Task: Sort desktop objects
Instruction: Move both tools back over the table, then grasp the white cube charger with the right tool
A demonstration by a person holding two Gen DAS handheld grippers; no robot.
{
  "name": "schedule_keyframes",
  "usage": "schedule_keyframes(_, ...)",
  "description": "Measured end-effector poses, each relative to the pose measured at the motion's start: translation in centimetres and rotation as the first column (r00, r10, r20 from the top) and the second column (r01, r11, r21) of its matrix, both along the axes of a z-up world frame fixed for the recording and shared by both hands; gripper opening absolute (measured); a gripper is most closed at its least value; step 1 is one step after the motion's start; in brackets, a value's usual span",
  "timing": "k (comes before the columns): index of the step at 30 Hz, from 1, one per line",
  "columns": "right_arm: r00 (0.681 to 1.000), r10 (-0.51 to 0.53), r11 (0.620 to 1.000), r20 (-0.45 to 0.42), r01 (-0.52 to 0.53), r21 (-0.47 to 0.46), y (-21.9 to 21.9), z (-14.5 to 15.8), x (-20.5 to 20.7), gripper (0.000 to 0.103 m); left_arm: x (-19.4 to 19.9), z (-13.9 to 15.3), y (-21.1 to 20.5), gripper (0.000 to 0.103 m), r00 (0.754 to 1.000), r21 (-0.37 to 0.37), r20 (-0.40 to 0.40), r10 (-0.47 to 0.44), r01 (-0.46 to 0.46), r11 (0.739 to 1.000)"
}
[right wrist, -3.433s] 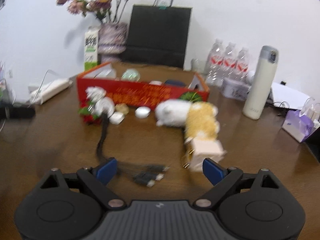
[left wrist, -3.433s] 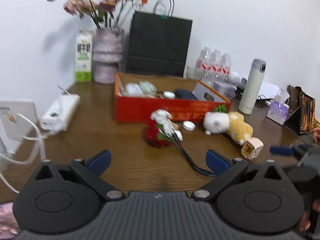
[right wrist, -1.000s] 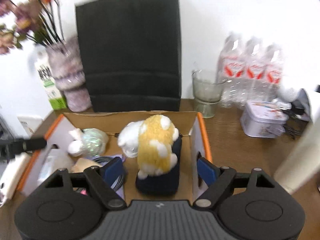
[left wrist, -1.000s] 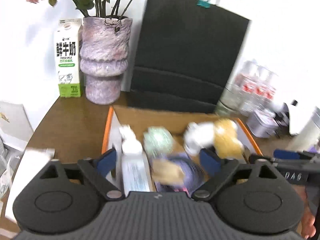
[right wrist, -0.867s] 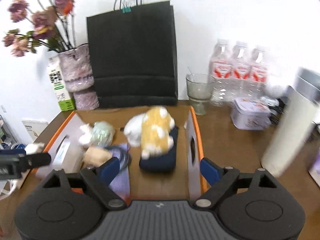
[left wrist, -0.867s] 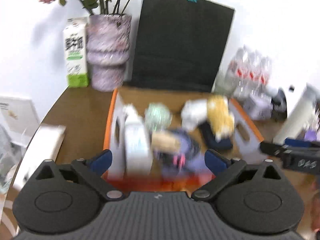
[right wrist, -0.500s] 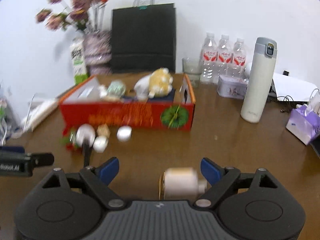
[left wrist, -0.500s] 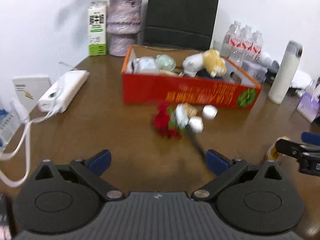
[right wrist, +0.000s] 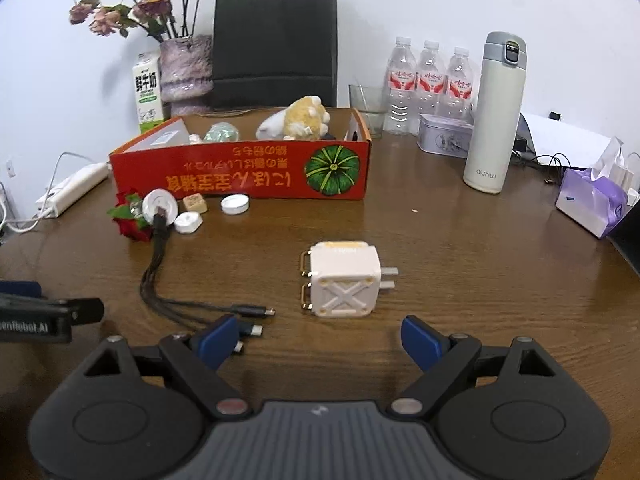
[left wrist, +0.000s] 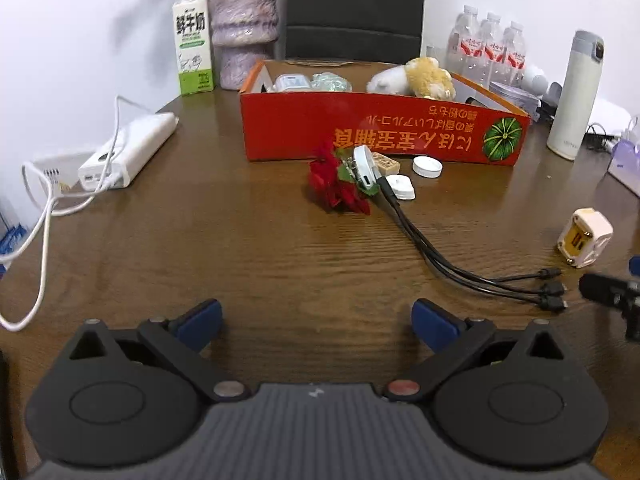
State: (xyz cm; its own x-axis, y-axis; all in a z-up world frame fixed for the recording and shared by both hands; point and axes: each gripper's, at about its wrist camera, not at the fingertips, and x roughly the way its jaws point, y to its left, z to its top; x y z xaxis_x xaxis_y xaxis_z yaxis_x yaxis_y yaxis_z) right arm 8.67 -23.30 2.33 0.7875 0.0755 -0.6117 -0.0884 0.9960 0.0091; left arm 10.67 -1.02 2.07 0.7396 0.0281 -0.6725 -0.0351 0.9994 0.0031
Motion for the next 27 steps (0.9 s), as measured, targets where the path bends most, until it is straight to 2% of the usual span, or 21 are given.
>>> schedule_keyframes(3, 1.0, -0.011, 1.0, 0.005, 0.011, -0.009, -0.1, -0.3, 1.1, 0.088, 0.7, -0.2, -0.5, 0.103, 1.0, 0.009, 0.009, -0.025, 0.025, 1.0)
schedule_keyframes(7, 1.0, -0.022, 1.0, 0.0, 0.022, -0.003, -0.1, -0.5, 3.0, 0.083, 1.4, -0.4, -0.7, 0.103, 1.0, 0.005, 0.027, 0.007, -0.008, 1.0)
schedule_keyframes(9, 1.0, -0.014, 1.0, -0.008, 0.014, 0.005, 0.0, -0.5, 4.0, 0.071, 1.3, -0.5, -0.7, 0.103, 1.0, 0.006, 0.031, 0.004, -0.004, 1.0)
schedule_keyframes(11, 1.0, -0.019, 1.0, -0.017, 0.018, -0.012, 0.3, -0.6, 4.6, 0.051, 1.2, -0.5, -0.4, 0.103, 0.999, 0.0, 0.031, -0.012, 0.012, 1.0)
schedule_keyframes(12, 1.0, -0.015, 1.0, -0.016, 0.014, -0.014, 0.4, -0.7, 4.6, 0.048, 1.2, -0.5, -0.4, 0.103, 0.999, 0.002, 0.031, -0.014, 0.014, 1.0)
schedule_keyframes(17, 1.0, 0.024, 0.999, -0.007, -0.024, -0.026, 0.9, -0.9, 3.8, 0.041, 1.2, -0.5, -0.4, 0.103, 0.999, 0.002, 0.031, -0.014, 0.014, 1.0)
schedule_keyframes(27, 0.999, 0.039, 0.999, -0.019, -0.039, -0.035, 1.3, -0.6, 2.6, 0.041, 1.2, -0.5, -0.5, 0.103, 0.999, 0.001, 0.032, -0.014, 0.014, 1.0)
